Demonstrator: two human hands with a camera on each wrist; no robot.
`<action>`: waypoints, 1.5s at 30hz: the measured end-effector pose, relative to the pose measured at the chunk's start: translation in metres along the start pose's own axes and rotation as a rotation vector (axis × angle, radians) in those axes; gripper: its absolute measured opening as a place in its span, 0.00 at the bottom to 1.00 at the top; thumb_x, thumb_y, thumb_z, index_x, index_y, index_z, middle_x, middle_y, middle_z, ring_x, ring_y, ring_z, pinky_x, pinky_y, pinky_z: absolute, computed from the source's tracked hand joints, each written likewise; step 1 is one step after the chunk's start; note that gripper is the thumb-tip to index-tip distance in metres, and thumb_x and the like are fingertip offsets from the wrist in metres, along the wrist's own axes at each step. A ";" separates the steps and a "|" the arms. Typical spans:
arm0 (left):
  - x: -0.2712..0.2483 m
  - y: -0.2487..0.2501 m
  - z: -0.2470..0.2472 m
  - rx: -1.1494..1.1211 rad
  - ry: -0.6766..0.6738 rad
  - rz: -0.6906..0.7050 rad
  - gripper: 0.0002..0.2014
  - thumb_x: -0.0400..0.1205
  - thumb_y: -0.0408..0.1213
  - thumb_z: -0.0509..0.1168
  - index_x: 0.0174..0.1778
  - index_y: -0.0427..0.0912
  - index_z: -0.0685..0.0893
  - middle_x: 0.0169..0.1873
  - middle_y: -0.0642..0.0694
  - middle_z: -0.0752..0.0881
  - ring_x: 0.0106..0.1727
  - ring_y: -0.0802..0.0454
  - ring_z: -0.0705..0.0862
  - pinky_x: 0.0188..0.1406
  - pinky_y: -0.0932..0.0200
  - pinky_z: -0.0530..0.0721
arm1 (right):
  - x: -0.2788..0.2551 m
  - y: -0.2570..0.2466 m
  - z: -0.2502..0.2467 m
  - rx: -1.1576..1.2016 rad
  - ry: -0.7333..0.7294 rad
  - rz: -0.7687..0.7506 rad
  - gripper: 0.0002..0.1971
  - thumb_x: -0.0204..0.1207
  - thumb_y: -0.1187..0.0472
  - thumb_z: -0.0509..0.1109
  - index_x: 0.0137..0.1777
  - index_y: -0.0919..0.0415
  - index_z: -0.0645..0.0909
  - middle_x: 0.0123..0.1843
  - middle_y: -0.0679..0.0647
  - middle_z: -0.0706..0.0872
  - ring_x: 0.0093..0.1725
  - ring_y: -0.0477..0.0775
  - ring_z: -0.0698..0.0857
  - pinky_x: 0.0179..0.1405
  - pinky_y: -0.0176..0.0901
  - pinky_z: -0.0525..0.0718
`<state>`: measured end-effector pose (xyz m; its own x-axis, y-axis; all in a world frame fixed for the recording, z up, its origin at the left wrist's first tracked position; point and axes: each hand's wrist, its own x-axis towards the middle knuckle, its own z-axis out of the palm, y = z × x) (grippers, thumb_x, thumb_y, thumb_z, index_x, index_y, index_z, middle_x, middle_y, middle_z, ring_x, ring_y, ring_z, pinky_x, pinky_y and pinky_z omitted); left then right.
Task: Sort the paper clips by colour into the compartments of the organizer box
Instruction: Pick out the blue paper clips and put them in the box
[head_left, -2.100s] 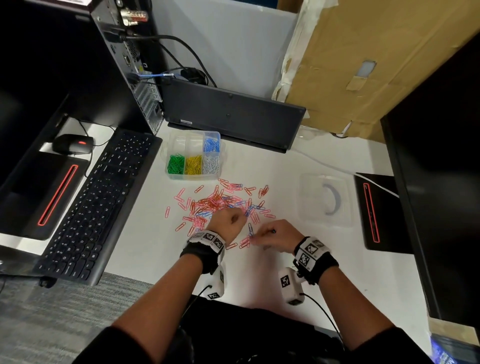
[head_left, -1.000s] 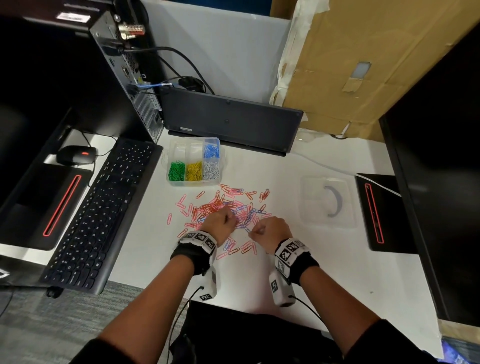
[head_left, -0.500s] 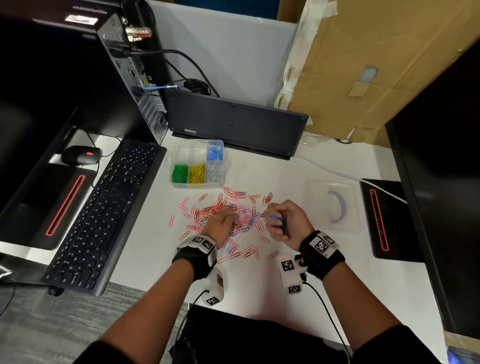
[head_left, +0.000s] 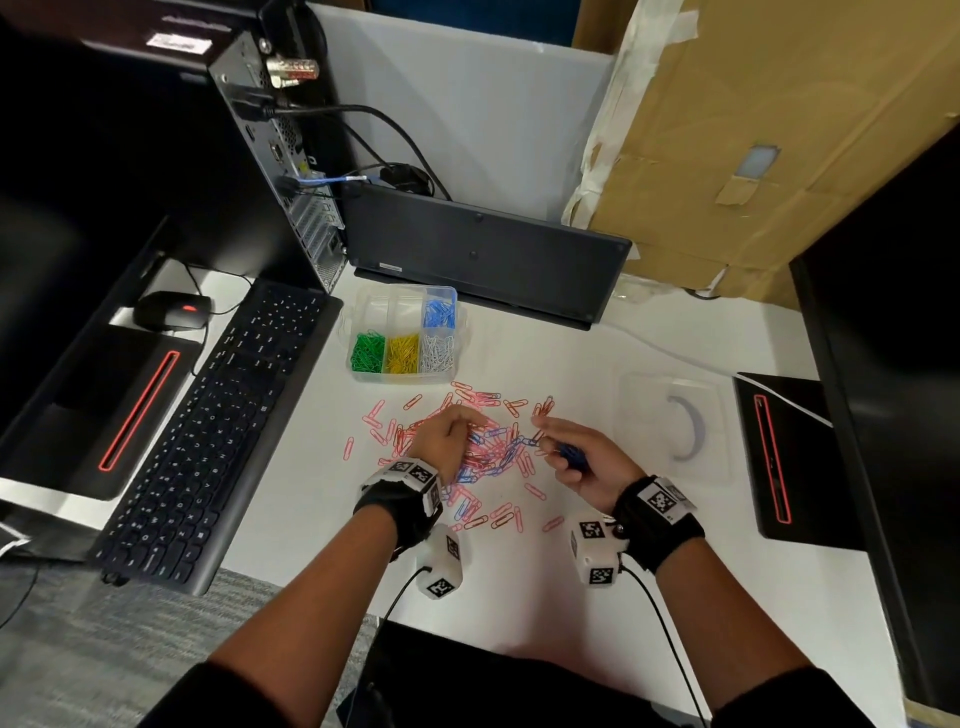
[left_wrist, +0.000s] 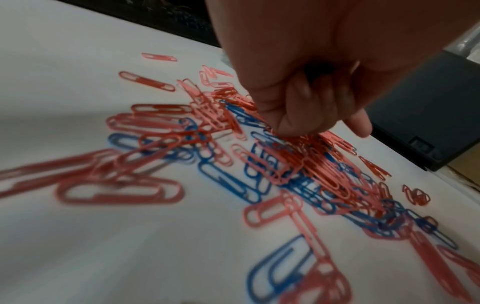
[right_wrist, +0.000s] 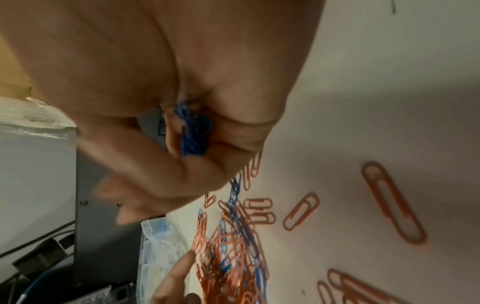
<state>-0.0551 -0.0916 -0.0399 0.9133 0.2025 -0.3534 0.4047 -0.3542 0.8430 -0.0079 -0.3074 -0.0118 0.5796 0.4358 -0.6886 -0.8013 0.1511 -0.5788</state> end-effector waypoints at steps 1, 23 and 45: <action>0.002 0.003 -0.001 0.045 0.011 0.024 0.13 0.86 0.35 0.57 0.47 0.51 0.86 0.39 0.53 0.87 0.37 0.54 0.82 0.39 0.60 0.77 | 0.001 -0.001 -0.002 -0.050 0.019 0.000 0.10 0.81 0.62 0.67 0.60 0.62 0.83 0.33 0.51 0.75 0.25 0.44 0.68 0.16 0.32 0.61; 0.028 0.028 0.007 0.512 -0.121 0.023 0.03 0.78 0.40 0.70 0.44 0.49 0.89 0.39 0.54 0.86 0.42 0.54 0.84 0.42 0.64 0.80 | 0.020 -0.004 -0.001 -1.001 0.165 -0.260 0.07 0.80 0.56 0.72 0.44 0.59 0.84 0.30 0.47 0.79 0.28 0.46 0.78 0.29 0.38 0.79; 0.029 0.032 -0.005 0.808 -0.351 0.153 0.07 0.83 0.42 0.64 0.51 0.48 0.87 0.52 0.50 0.88 0.56 0.47 0.84 0.57 0.55 0.82 | 0.000 0.008 0.002 -0.157 0.077 -0.001 0.08 0.80 0.71 0.64 0.49 0.65 0.85 0.34 0.56 0.79 0.28 0.49 0.73 0.20 0.34 0.68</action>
<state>-0.0162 -0.0928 -0.0213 0.8676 -0.1437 -0.4760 0.0651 -0.9162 0.3953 -0.0144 -0.3044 -0.0156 0.5946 0.3657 -0.7160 -0.7714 0.0084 -0.6363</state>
